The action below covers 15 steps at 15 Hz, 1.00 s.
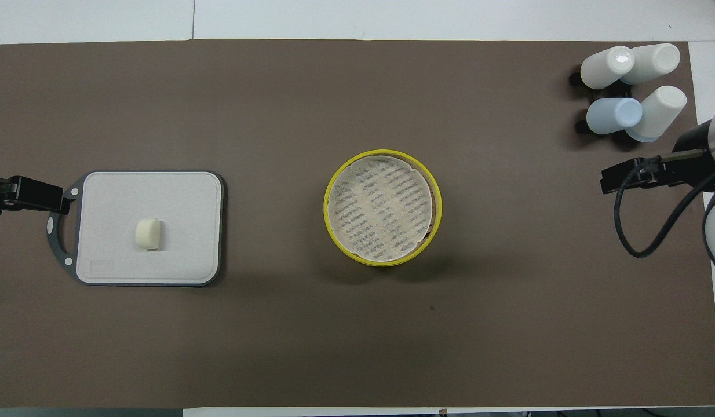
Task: Place bun in steamer
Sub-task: 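Reach the left gripper to the bun while the right arm approaches the steamer, then grasp the cream bun with the left gripper while the right gripper holds the steamer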
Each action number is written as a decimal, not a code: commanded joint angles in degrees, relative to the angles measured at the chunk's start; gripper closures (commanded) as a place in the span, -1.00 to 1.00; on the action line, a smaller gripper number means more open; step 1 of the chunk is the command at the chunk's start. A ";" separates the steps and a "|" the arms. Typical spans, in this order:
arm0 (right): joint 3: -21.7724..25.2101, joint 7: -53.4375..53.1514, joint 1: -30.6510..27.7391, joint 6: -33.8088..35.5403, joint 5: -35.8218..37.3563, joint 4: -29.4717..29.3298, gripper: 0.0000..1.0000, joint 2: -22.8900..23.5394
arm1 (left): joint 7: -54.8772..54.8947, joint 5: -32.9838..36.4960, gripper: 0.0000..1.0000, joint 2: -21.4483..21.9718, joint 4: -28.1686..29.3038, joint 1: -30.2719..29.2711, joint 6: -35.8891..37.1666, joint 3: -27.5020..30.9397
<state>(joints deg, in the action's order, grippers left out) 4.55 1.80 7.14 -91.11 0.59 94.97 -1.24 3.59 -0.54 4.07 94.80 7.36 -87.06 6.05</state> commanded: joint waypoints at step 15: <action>-4.99 -37.84 32.14 -24.37 0.38 -16.60 -1.00 31.48 | 5.72 -0.17 -1.00 -2.03 42.22 -0.33 -47.38 0.72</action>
<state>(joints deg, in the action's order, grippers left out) -0.81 -34.79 38.80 -114.01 0.60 76.70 30.42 7.84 -0.53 4.32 135.48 6.84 -129.45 6.53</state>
